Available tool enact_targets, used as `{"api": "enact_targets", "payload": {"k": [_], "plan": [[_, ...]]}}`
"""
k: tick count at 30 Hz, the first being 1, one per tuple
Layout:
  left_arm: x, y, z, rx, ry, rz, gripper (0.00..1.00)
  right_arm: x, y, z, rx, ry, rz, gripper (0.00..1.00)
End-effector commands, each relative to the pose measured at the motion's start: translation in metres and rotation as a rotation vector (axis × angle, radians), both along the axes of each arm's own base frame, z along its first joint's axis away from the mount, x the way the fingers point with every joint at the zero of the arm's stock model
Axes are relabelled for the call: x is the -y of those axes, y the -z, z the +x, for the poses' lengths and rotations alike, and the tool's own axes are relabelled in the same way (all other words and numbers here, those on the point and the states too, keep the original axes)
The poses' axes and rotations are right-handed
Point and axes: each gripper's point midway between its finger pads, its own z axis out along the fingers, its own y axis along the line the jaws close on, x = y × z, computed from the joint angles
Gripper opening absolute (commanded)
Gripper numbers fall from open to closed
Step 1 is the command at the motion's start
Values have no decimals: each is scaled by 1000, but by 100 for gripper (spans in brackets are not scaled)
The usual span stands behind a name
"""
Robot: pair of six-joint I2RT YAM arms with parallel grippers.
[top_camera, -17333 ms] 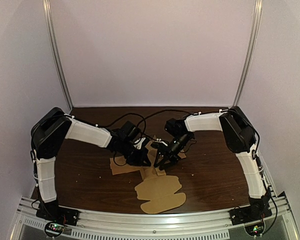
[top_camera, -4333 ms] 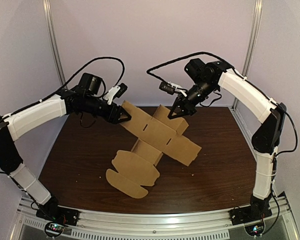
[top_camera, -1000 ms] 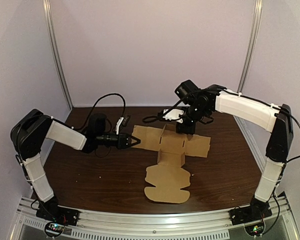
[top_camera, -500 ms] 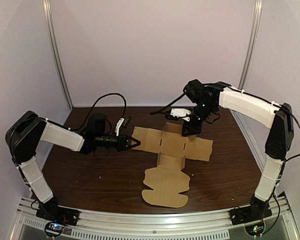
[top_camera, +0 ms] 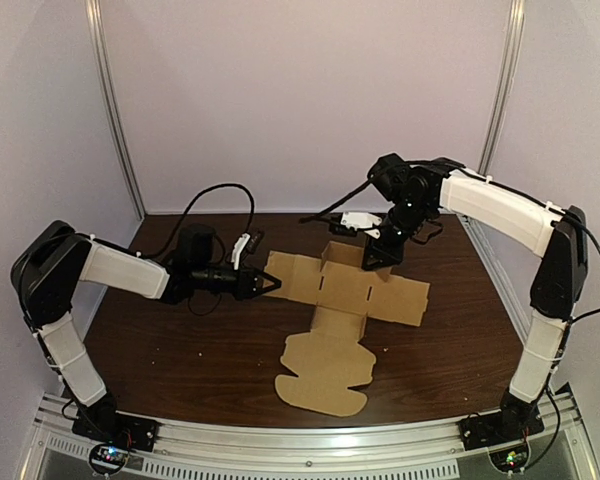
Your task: Fold the paper box
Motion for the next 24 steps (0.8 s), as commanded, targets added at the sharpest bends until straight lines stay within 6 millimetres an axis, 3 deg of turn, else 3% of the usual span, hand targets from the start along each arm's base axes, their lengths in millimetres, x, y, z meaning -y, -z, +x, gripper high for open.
{"api": "enact_targets", "payload": {"k": [1,5,10,16,24], "plan": [[6,-14,8,60,1,-19,0,-1,-14,-4,-9,1,24,22],[7,-15,7,65,6,-24,0,-1,-11,0,1,9,13,29],[7,-14,6,66,5,-23,0,1,-10,6,10,20,-17,27],[7,-11,6,63,9,-20,0,-1,-26,5,4,8,13,26],[7,-13,6,71,9,-22,0,2,-22,1,-37,13,-11,26]]}}
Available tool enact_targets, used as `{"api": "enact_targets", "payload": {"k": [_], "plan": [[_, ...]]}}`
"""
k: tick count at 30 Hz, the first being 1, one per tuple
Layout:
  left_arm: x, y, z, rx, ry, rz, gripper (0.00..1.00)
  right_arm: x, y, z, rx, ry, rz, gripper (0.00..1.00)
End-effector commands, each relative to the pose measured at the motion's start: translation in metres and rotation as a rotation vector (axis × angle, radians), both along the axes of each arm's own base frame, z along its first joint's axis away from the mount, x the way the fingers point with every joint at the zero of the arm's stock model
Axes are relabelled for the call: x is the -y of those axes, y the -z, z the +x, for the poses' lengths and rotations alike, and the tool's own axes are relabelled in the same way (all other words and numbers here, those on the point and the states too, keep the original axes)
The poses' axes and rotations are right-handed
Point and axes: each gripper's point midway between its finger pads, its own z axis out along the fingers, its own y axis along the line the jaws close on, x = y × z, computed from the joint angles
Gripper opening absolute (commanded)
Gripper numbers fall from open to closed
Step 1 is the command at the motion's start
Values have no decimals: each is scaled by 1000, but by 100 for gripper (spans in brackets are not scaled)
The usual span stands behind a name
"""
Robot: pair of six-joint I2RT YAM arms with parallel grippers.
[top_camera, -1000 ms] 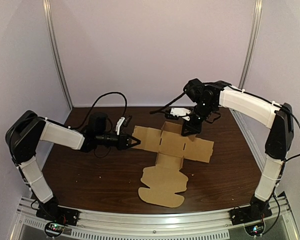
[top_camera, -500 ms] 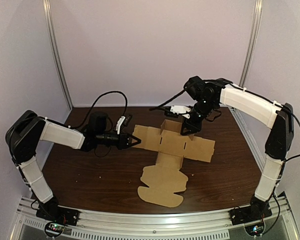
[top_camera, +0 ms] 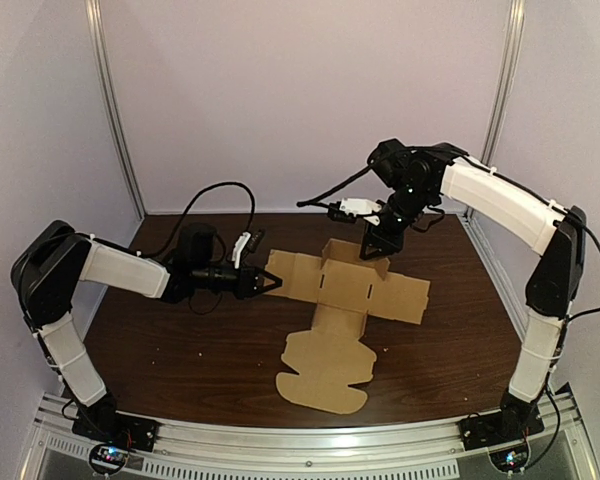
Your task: Fold the paper box
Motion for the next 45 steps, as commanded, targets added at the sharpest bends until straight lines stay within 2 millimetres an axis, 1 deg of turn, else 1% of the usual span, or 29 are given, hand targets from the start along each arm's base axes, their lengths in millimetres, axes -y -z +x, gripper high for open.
{"api": "enact_targets", "payload": {"k": [1,3,7,10,14,18,19,21,23,24,26,27,28,29,31,34,35,37,42,45], "plan": [[4,-9,5,59,5,-18,0,7,10,-4,-53,9,-40,25],[4,-9,6,60,2,-16,0,9,11,-3,-54,13,-55,24],[4,-8,7,63,-2,-12,0,13,16,-3,-55,13,-87,18],[5,-9,8,63,-4,-13,0,14,19,-3,-57,9,-95,13],[5,-9,7,61,-4,-15,0,14,22,1,-48,11,-102,9],[4,-7,7,58,-7,-10,0,13,20,7,-14,17,-98,0],[3,-7,8,58,-16,-8,1,13,19,11,7,22,-95,0],[-1,-5,13,65,-56,10,12,11,15,21,68,44,-79,0],[-8,-2,17,73,-110,36,26,11,11,30,135,63,-68,0],[-12,-1,19,82,-136,50,30,11,10,35,175,66,-70,0],[-20,0,20,91,-170,79,35,15,7,47,278,76,-97,0],[-23,1,19,92,-181,91,37,16,5,50,322,73,-110,0],[-27,3,18,92,-196,105,39,16,9,51,357,57,-127,0],[-29,1,17,97,-205,107,40,17,5,56,413,53,-145,0],[-38,5,20,86,-256,140,40,16,6,60,502,32,-181,0],[-56,17,33,55,-377,222,40,9,6,61,611,1,-210,0],[-63,21,39,51,-427,246,40,6,7,59,643,-17,-219,0],[-72,26,45,36,-478,267,40,-2,8,55,718,-41,-237,0],[-76,42,57,-5,-520,309,40,-14,27,39,783,-79,-275,0],[-80,49,64,-5,-549,342,40,-21,31,34,852,-91,-288,0]]}}
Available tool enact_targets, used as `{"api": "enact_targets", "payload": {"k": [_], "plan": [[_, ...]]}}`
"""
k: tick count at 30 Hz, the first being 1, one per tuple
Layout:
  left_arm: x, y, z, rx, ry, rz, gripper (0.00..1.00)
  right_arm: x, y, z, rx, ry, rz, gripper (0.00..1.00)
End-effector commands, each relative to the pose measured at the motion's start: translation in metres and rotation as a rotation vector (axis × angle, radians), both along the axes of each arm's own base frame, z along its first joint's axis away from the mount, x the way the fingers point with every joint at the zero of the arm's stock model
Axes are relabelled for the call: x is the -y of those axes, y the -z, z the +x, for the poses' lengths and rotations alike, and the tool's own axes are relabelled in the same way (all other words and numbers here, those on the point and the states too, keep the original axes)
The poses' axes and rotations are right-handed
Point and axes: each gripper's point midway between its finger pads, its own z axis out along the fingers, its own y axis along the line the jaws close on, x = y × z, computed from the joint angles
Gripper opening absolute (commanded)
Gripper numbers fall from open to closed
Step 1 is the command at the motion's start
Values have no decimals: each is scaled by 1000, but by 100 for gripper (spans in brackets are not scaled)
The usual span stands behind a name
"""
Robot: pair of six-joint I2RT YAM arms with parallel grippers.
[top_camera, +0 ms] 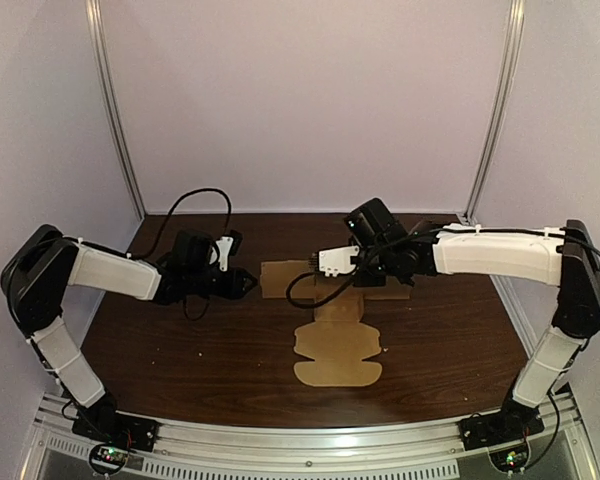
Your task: Fold the paper box
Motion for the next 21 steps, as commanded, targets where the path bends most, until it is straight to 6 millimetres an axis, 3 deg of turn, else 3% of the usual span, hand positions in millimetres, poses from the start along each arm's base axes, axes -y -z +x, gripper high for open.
{"api": "enact_targets", "payload": {"k": [1,7,16,21], "plan": [[-10,10,19,-4,-82,58,40,-7,-18,5,186,5,-1,0],[28,7,7,7,150,-36,41,-16,-12,4,308,-8,58,0],[64,7,-31,-14,407,-122,41,-28,6,-17,399,-49,128,0],[73,7,-51,-24,474,-153,41,-29,15,-27,392,-57,123,0]]}}
